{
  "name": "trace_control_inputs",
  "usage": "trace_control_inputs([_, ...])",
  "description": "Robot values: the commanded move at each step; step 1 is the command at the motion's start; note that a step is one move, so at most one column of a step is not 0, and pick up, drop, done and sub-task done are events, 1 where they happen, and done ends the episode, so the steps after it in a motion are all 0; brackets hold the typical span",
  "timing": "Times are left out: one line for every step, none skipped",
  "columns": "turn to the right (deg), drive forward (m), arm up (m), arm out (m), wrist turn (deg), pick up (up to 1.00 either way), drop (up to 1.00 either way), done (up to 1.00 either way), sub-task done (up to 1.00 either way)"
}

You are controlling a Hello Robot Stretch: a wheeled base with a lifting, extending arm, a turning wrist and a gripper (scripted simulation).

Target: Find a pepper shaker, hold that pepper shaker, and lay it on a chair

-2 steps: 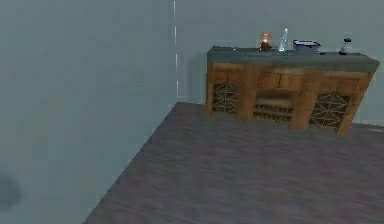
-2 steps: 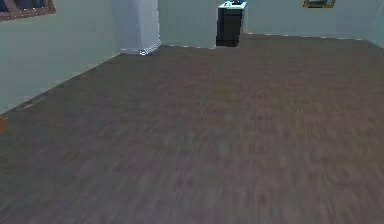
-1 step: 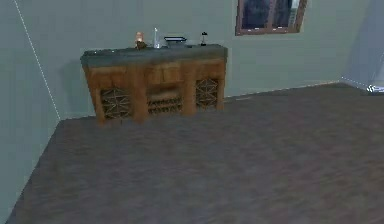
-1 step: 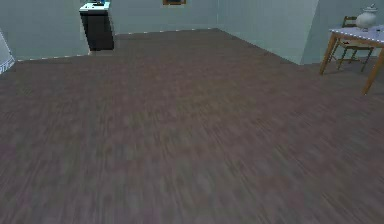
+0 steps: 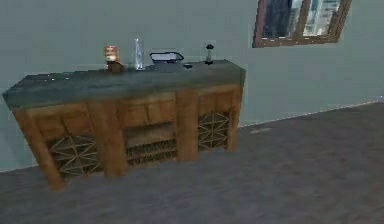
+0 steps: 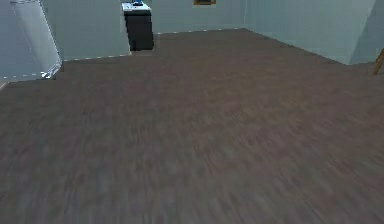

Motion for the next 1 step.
trace_control_inputs([3.0, 0.00, 0.00, 0.00, 0.0, 0.00, 0.00, 0.00, 0.00])
